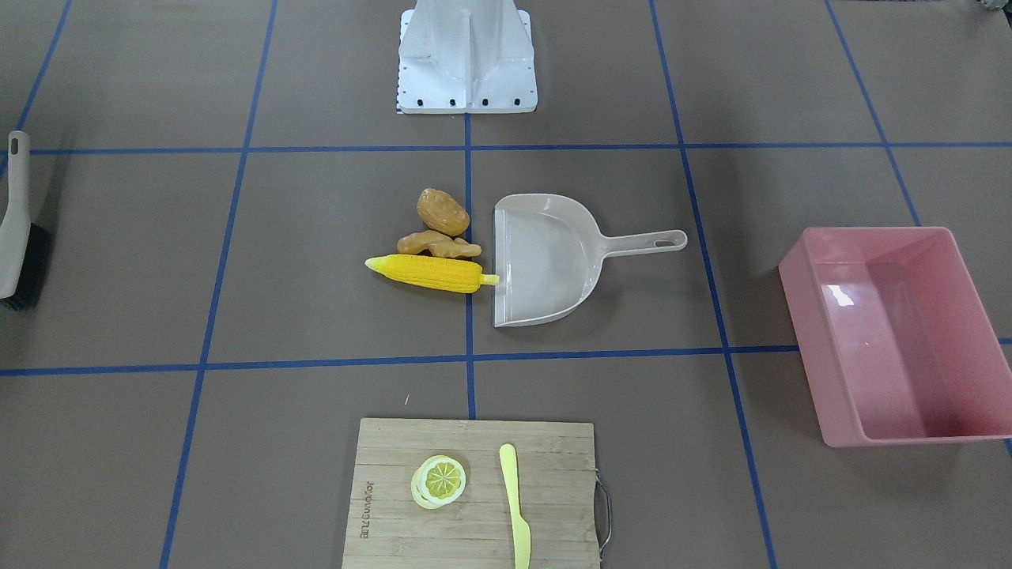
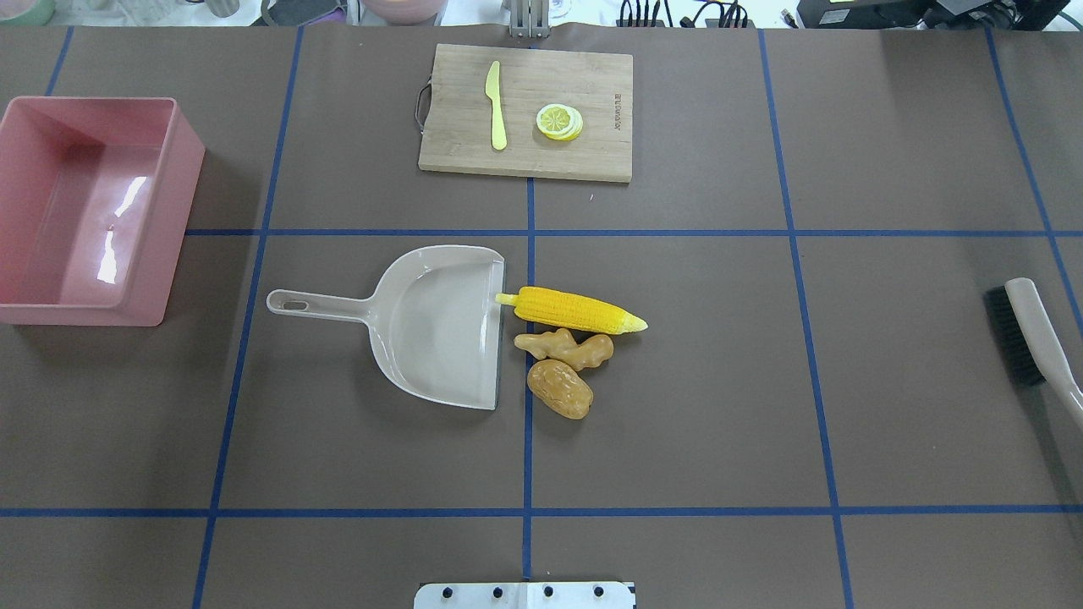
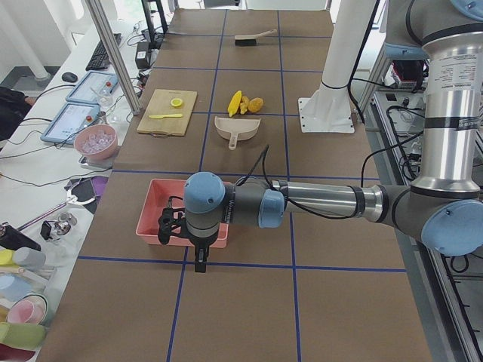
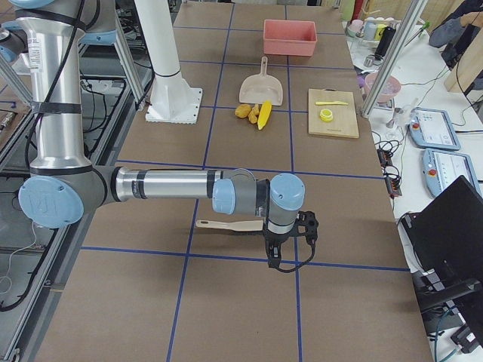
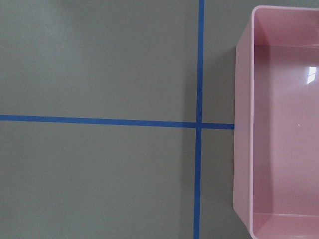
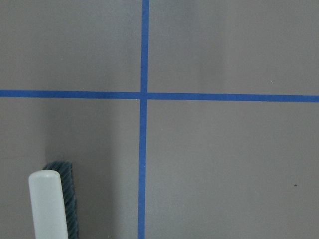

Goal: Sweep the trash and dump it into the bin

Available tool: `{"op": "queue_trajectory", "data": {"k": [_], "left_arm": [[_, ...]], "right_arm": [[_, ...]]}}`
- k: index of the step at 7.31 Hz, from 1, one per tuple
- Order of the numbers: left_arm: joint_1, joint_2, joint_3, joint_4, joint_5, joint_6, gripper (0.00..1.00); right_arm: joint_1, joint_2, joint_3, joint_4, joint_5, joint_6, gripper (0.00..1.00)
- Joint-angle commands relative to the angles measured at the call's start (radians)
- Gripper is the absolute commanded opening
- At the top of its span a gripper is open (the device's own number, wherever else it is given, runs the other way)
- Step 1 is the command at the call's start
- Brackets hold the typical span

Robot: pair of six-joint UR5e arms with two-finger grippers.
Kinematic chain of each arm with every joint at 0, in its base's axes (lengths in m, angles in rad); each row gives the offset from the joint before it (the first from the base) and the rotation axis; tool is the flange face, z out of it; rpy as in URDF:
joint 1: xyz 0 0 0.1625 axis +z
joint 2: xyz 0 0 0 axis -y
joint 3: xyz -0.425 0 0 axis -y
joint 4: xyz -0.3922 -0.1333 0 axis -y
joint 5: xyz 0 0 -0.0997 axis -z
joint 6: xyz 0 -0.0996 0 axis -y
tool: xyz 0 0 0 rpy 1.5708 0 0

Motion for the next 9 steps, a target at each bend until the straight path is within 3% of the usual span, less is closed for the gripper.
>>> {"op": "queue_trajectory", "data": {"k": [1, 2, 9], "left_arm": [[0.007, 0.034, -0.007, -0.022, 0.011, 0.011, 0.99], [0.005, 0.042, -0.007, -0.072, 0.016, 0.075, 0.99], [0.001, 0.045, -0.044, -0.067, 0.007, 0.086, 0.99]], "right_arm": [[0.000, -0.007, 0.001, 0.000, -0.006, -0.001, 1.00], [0.000, -0.011, 0.000, 0.000, -0.006, -0.001, 1.00], [0.018, -0.012, 0.001, -0.001, -0.006, -0.001, 1.00]]}}
